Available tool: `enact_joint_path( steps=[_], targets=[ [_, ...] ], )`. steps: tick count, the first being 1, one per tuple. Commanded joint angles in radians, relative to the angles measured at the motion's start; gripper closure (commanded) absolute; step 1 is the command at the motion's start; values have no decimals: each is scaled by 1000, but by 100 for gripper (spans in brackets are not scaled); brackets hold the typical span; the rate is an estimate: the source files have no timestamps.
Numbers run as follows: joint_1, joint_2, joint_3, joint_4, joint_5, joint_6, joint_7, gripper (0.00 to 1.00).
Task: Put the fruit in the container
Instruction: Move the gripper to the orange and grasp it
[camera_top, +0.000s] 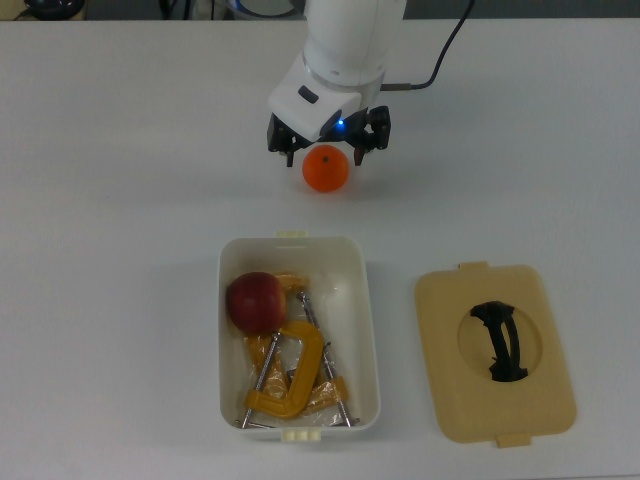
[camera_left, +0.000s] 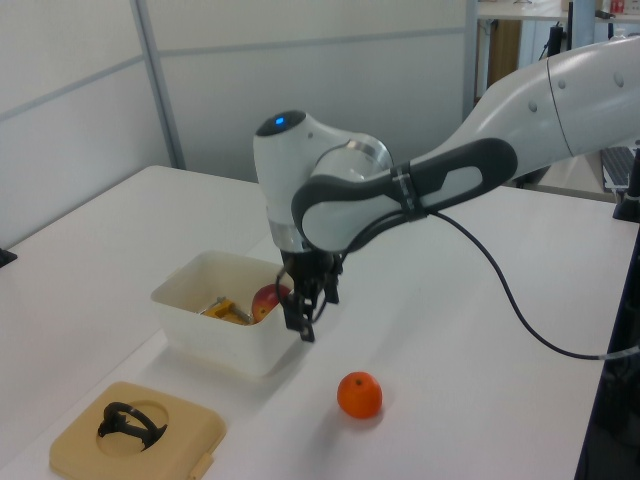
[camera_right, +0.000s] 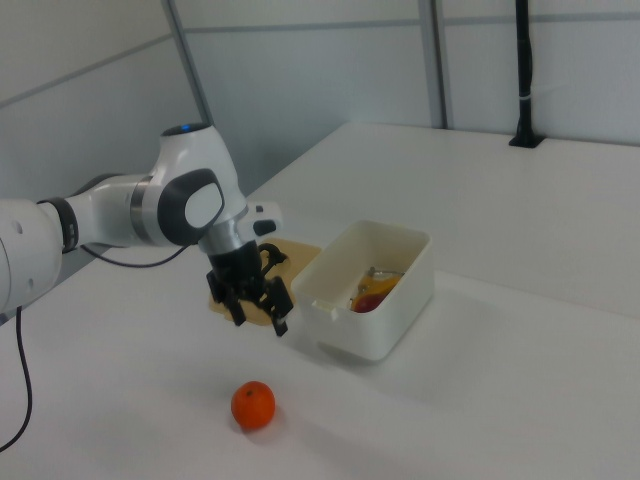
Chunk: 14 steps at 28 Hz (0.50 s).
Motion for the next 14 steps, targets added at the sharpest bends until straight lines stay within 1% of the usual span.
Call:
enact_joint_path(
  steps=[1,6,8,11,14],
  targets=[
    [7,-5,16,-114,6,11,-53,0],
    [21,24,16,-130,-3,14,-53,0],
    [25,50,16,-130,-7,21,-53,0],
    [27,61,17,-131,-10,34,-51,0],
    [27,69,17,-142,-31,43,-51,0]
  ],
)
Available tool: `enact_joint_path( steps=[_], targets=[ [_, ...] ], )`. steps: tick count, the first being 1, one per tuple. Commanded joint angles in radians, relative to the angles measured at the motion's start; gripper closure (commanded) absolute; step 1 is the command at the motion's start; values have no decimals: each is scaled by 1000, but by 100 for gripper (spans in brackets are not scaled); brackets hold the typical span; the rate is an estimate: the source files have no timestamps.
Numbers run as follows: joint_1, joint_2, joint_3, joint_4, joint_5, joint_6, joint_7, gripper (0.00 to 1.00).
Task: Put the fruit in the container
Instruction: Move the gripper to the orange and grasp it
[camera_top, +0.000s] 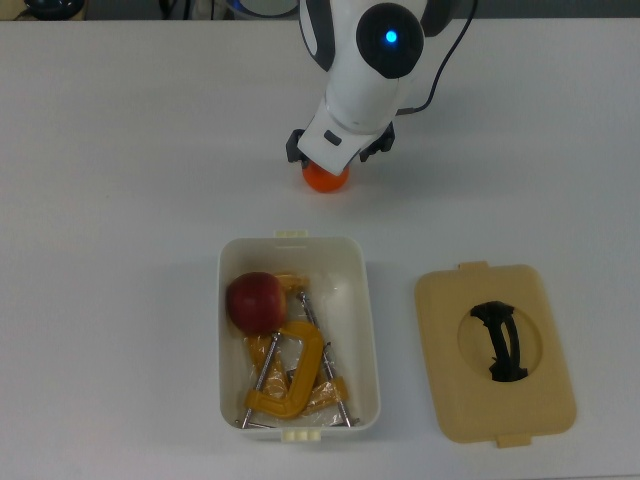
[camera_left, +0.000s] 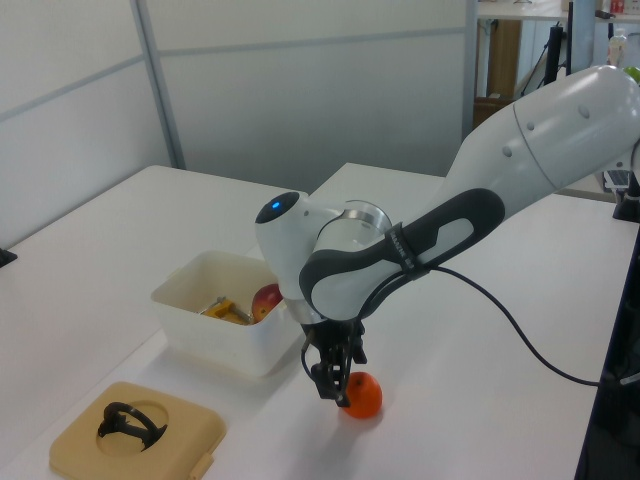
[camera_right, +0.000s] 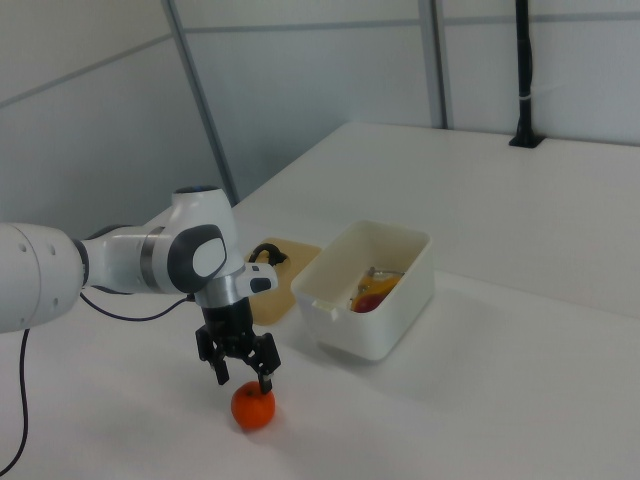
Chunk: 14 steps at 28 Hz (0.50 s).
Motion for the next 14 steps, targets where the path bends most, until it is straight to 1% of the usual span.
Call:
enact_joint_path(
  steps=[1,3,7,8,11,12,13,14],
  targets=[
    [7,5,-4,-24,-36,34,-22,0],
    [13,8,-4,-35,-59,34,-17,0],
    [13,9,-4,-47,-70,38,-17,0],
    [13,9,-4,-50,-70,38,-17,7],
    [13,9,-4,-48,-70,38,-17,34],
    [13,8,-4,-47,-70,38,-16,41],
    [12,8,-4,-41,-70,38,-14,56],
    [12,8,-4,-38,-68,38,-14,62]
  ],
)
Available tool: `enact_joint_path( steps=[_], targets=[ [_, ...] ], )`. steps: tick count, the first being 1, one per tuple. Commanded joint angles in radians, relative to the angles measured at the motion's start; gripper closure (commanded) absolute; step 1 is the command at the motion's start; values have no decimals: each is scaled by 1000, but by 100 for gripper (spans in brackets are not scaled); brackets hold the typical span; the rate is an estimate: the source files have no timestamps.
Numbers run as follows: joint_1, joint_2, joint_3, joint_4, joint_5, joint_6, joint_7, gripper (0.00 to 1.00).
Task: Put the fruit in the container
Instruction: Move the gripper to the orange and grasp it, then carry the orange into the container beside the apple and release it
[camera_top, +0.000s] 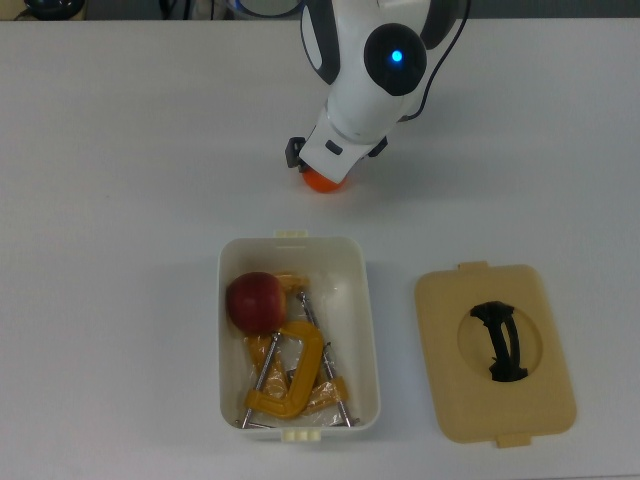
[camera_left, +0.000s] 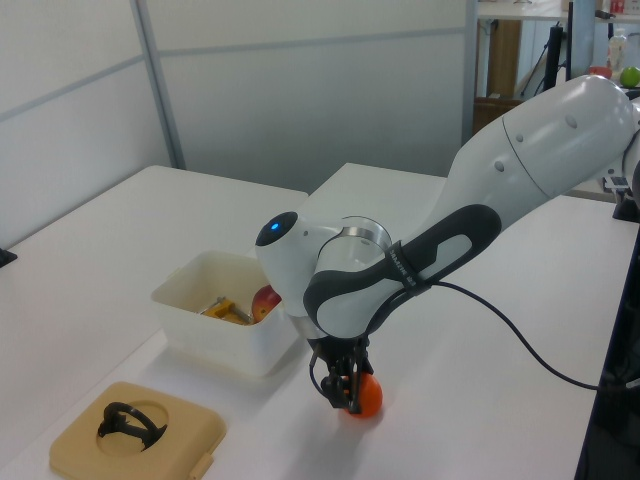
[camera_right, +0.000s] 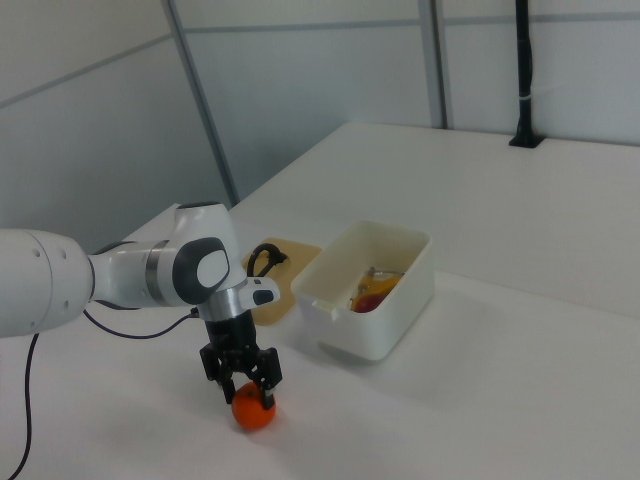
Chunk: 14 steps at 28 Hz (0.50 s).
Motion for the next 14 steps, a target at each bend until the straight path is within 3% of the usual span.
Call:
enact_joint_path(
  steps=[1,4,10,14],
  targets=[
    [6,-17,-4,-13,-11,32,-13,67],
    [5,-32,-7,19,-11,21,-13,79],
    [0,-97,-17,48,-14,15,-10,80],
    [-4,-101,-44,142,-14,12,-7,79]
  ],
)
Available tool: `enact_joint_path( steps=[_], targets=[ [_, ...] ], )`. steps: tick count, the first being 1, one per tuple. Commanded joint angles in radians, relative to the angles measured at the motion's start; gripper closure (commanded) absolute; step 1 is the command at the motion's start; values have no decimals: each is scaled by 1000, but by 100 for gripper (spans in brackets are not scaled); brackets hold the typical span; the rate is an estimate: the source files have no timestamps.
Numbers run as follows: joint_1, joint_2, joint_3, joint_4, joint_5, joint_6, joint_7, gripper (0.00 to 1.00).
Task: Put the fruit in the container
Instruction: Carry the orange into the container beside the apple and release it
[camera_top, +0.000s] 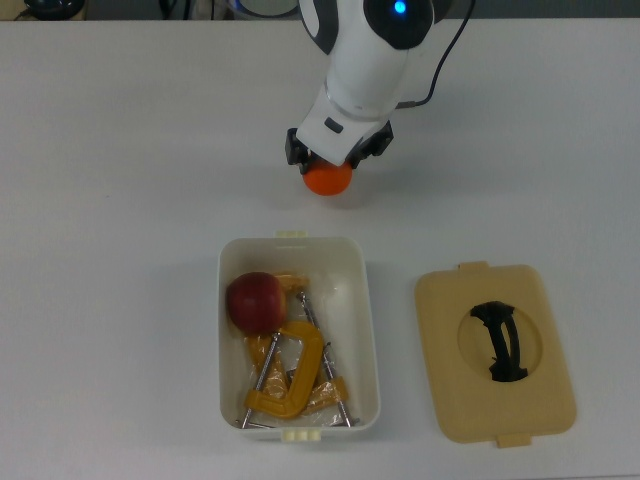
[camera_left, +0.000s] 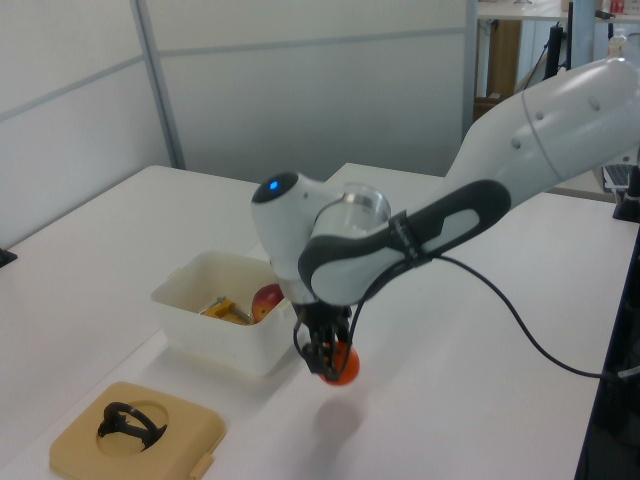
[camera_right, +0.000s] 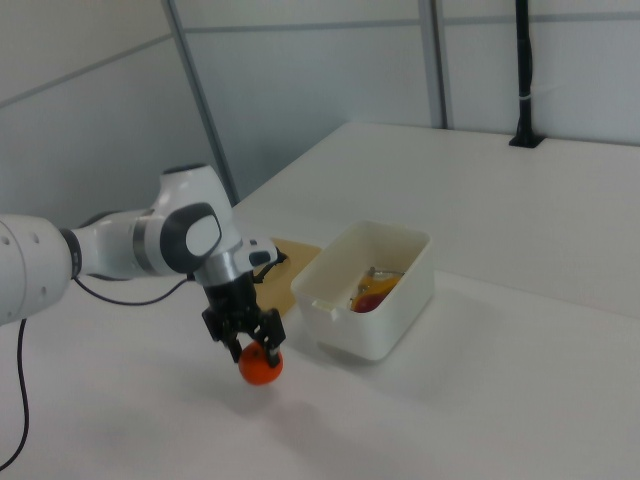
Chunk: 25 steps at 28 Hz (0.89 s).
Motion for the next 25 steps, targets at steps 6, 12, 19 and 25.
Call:
enact_joint_path(
  steps=[6,12,19,25],
  targets=[
    [-2,-11,-61,160,-30,75,28,79],
    [-5,21,-75,162,-70,270,148,79],
    [-8,87,-77,162,-177,445,278,74],
    [-16,106,-78,160,-199,472,312,19]
  ],
)
